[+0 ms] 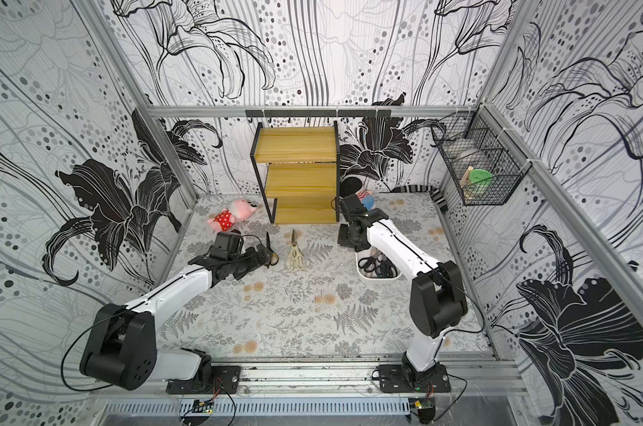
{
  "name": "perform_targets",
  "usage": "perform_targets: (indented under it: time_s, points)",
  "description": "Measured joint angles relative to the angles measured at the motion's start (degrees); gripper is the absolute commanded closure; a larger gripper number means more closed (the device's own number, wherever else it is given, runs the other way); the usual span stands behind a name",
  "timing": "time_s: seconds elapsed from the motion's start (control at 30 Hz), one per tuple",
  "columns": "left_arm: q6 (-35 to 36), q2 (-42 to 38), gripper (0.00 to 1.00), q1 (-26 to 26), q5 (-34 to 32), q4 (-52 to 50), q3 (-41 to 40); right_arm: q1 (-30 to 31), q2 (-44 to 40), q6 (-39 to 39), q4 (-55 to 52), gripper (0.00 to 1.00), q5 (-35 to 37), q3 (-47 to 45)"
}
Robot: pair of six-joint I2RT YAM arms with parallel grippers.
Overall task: Take the scissors out of the storage box
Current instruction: Pick up the scissors from the storage box.
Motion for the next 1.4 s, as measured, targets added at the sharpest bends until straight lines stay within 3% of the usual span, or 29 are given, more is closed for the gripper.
perform_targets:
  time_s: [0.23, 0.57, 0.9, 1.2, 1.4]
  points:
    - [-0.17, 7.67, 0.02, -3.63, -0.07, 1.36, 6.73, -8.11, -6.95, -0.24, -0.44, 0.66, -1.97, -12.90]
    - [-2.47, 9.86, 0.02, -4.52, -0.02, 2.95, 8.46, -16.90, -6.91, -2.71, 1.99, 0.69, -6.12, -17.11]
    - [-3.80, 7.67, 0.02, -4.52, -2.12, 3.02, 7.02, -18.14, 0.00, -3.50, 5.90, 0.70, -8.11, -16.98]
    - [-4.57, 4.59, 0.02, -4.52, -4.37, 2.93, 4.81, -18.62, 2.97, -4.33, 8.02, 0.83, -8.94, -15.91]
    - [-4.57, 4.57, 0.02, -4.52, -5.01, 2.80, 4.81, -18.62, 3.02, -4.55, 8.00, 0.84, -9.11, -15.80]
